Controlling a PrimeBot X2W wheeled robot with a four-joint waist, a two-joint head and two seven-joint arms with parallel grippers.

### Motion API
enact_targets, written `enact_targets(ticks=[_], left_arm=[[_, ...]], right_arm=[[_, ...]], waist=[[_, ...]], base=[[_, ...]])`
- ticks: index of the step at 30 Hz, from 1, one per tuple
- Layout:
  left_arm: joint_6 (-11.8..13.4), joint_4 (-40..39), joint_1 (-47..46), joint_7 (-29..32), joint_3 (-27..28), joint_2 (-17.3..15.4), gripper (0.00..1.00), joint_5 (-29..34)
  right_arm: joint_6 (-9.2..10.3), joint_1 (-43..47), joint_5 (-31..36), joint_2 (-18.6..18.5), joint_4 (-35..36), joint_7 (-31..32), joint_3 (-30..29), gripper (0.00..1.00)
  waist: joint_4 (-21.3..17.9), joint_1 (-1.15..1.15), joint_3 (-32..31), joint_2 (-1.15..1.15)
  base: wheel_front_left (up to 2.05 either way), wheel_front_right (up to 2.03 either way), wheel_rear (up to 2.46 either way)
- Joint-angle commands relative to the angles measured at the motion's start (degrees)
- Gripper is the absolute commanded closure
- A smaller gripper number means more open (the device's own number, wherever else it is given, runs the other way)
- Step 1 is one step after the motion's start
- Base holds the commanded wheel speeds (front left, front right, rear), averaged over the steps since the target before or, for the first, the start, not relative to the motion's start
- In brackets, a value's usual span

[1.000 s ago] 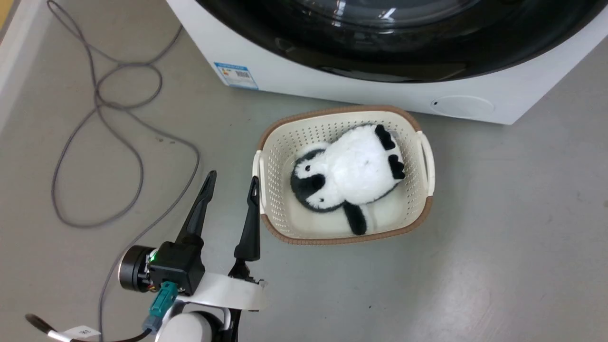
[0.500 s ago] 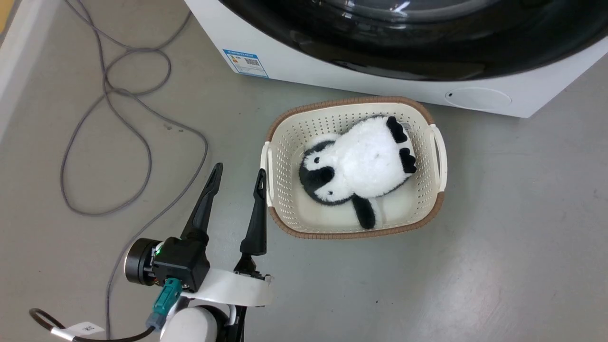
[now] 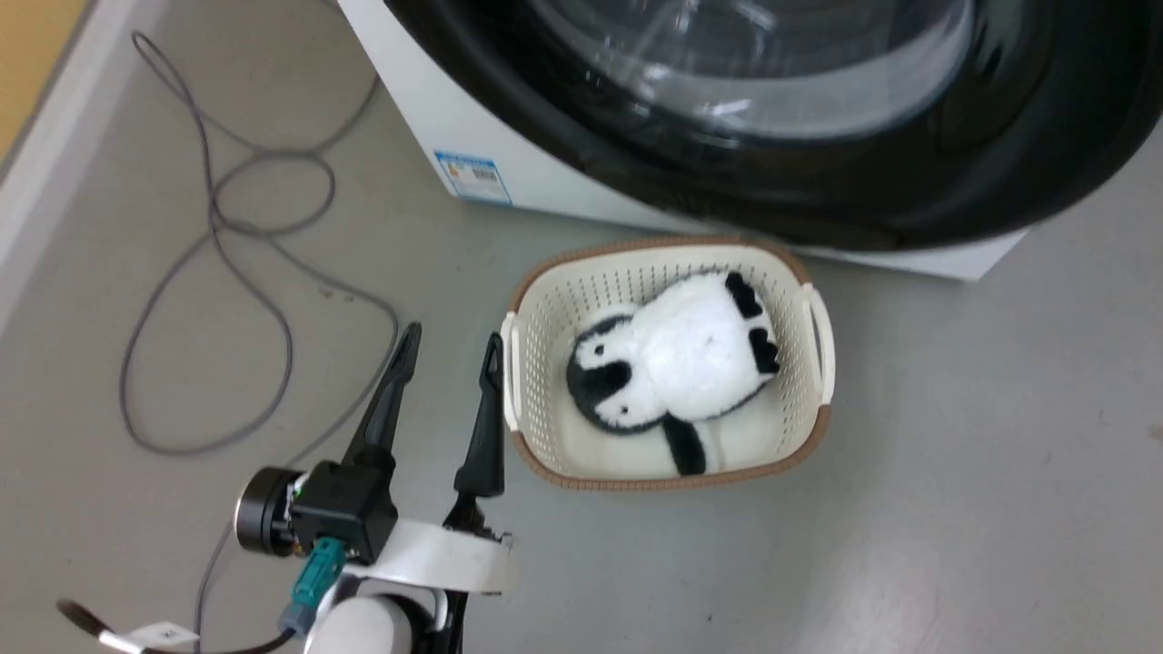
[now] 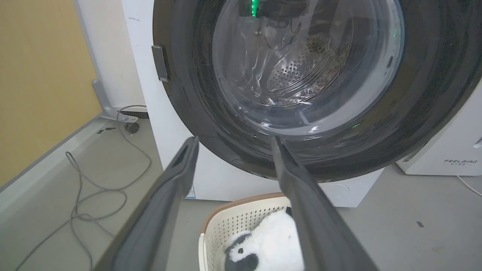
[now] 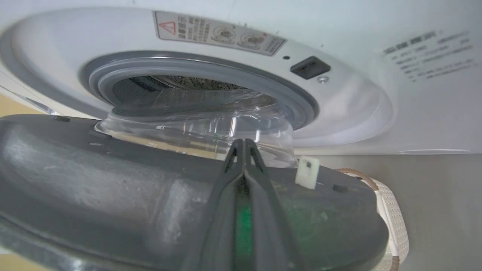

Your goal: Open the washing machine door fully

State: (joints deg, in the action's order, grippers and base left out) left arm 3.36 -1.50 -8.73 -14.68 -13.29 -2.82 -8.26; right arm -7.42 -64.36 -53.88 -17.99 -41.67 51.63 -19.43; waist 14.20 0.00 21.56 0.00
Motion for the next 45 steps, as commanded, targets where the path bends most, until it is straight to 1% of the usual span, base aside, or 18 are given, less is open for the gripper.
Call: enact_targets(ticks=[1,10,11,15,23,28,32,34,40,45], left_arm=[[-0.24,0.16,0.82,-0.32,0.25,-0.06,0.0,-0.03],[-0.59,1.35,3.53,-0.32,0.32,-0.06,0.0,-0.02],[-0.59,1.35,3.53,-0.32,0.32,-0.06,0.0,-0.02],[-0.83,2.77,4.66,-0.32,0.58,-0.06,0.0,0.07],[-1.24,3.31,6.77,-0.32,1.33,-0.06,0.0,0.48],[-1.64,3.36,8.36,-0.32,2.08,-0.06,0.0,1.05],[-1.79,3.15,9.24,-0.32,2.41,-0.06,0.0,1.15],[-1.89,3.15,9.59,-0.32,2.51,-0.06,0.0,1.16],[-2.22,3.43,10.68,-0.32,2.78,-0.06,0.0,1.38],[-2.6,3.41,11.54,-0.32,2.6,-0.06,0.0,1.67]], right_arm=[[-0.07,1.39,-0.39,1.26,0.37,0.51,0.07,1.0],[-0.07,14.06,-1.52,5.12,7.0,4.47,-1.81,1.0],[-0.07,14.06,-1.52,5.12,7.0,4.47,-1.81,1.0],[-0.07,18.48,-3.16,7.57,10.22,5.31,-3.62,1.0],[-0.07,27.19,-5.37,12.09,17.15,7.95,-5.37,1.0],[-0.07,32.43,-7.99,14.26,22.01,9.62,-5.05,1.0],[-0.07,37.09,-10.97,14.97,25.66,9.71,-3.33,1.0],[-0.07,39.24,-13.27,15.06,26.33,9.37,-1.81,1.0],[-0.07,44.88,-20.57,15.09,26.93,5.25,6.49,1.0],[-0.07,47.79,-24.4,15.1,27.1,1.88,13.05,1.0]], waist=[[-0.13,0.0,-1.28,0.0],[-0.24,0.0,-7.83,0.0],[-0.24,0.0,-7.83,0.0],[-0.07,0.0,-9.95,0.0],[0.51,0.0,-13.93,0.0],[1.04,0.0,-16.27,0.0],[1.75,0.0,-17.53,0.0],[2.06,0.0,-18.1,0.0],[2.97,0.0,-19.98,0.0],[3.93,0.0,-20.8,0.0]], base=[[0.0,0.0,0.0],[0.0,0.0,0.0],[0.0,0.0,0.0],[0.0,0.0,0.0],[0.0,0.0,0.0],[0.0,0.0,0.0],[0.0,0.0,0.0],[0.0,0.0,0.0],[0.0,0.0,0.0],[0.0,0.0,0.0]])
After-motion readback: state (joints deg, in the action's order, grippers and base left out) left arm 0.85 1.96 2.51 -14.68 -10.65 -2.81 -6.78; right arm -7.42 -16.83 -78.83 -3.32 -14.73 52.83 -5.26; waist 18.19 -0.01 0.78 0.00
